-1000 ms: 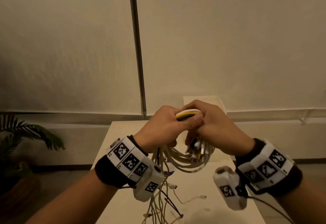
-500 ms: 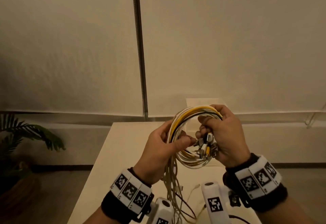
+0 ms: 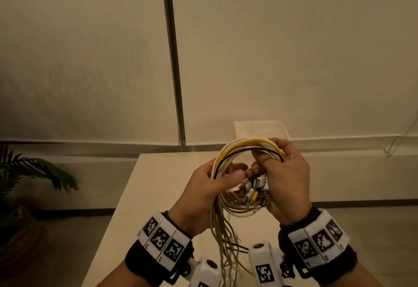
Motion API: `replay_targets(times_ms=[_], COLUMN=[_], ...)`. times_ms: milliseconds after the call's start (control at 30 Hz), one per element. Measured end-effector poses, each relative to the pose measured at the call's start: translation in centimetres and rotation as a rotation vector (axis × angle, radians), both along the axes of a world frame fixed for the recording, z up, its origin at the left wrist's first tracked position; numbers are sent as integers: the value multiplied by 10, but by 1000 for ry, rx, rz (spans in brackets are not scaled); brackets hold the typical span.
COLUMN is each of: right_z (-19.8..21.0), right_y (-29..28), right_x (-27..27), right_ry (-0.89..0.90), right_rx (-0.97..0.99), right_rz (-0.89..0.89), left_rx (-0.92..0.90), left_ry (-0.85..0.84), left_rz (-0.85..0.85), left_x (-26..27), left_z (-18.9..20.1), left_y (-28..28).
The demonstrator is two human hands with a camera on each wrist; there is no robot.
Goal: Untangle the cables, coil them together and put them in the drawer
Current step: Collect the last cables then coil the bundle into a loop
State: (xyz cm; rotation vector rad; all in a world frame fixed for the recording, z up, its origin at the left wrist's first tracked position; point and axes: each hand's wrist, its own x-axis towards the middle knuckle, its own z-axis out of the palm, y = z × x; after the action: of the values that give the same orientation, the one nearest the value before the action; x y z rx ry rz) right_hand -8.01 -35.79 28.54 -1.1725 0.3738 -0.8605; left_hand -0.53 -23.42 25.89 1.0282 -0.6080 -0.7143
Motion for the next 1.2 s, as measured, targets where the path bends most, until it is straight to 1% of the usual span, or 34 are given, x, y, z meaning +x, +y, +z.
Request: replay_targets(times_ms=[67,200,267,333,400,467,567,633,733,800,867,933,1033,1100,1133,1200], right_z=[-3,-7,-8,-9,-9,-10,-14,-15,-16,-17,-17,-12,7,23,30,39], right_y=[0,1,0,1,5,7,6,4,3,3,0,-8,-24,-33,-37,-41], right_x=[1,3,3,4,4,2,0,-1,-2,-4,-9,-16,-21,-15,-11,-1], right_ry=[20,56,68,71,70,84,103,110,135,139,177,293,553,686,732,776], right_rx=[-21,-67,-98,-101,-88,-93,-111,-103,-137,-119,-130,-271,-588,-791,-866,-943], right_rz=[-33,-106,-154,-151,-115,-101,-101,-86,-89,-61,-17,64,254,359,406,490], left_rx=[62,77,119,171,198,222,271,274,293,303,322,343,387,413,426,457], left_ry=[-101,-185,-264,-302,-304,-259,-89,-24,-78,-88,-133,-214,-320,-379,-406,-453], left_rz=[-39,20,39,79,103,84,0,-45,13,37,40,23,-2,-34,-58,-97], left_x=[-3,-9,-10,-9,-7,-8,-7,-6,-4,-2,1,8,17,20,21,22], left_z=[-2,-2,-6,-7,-7,-4,3,3,-6,-10,-9,-5,2,4,4,5], left_y=[1,1,-2,-4,-4,-4,-4,-5,-10,-12,-10,-8,-5,-5,-5,-6])
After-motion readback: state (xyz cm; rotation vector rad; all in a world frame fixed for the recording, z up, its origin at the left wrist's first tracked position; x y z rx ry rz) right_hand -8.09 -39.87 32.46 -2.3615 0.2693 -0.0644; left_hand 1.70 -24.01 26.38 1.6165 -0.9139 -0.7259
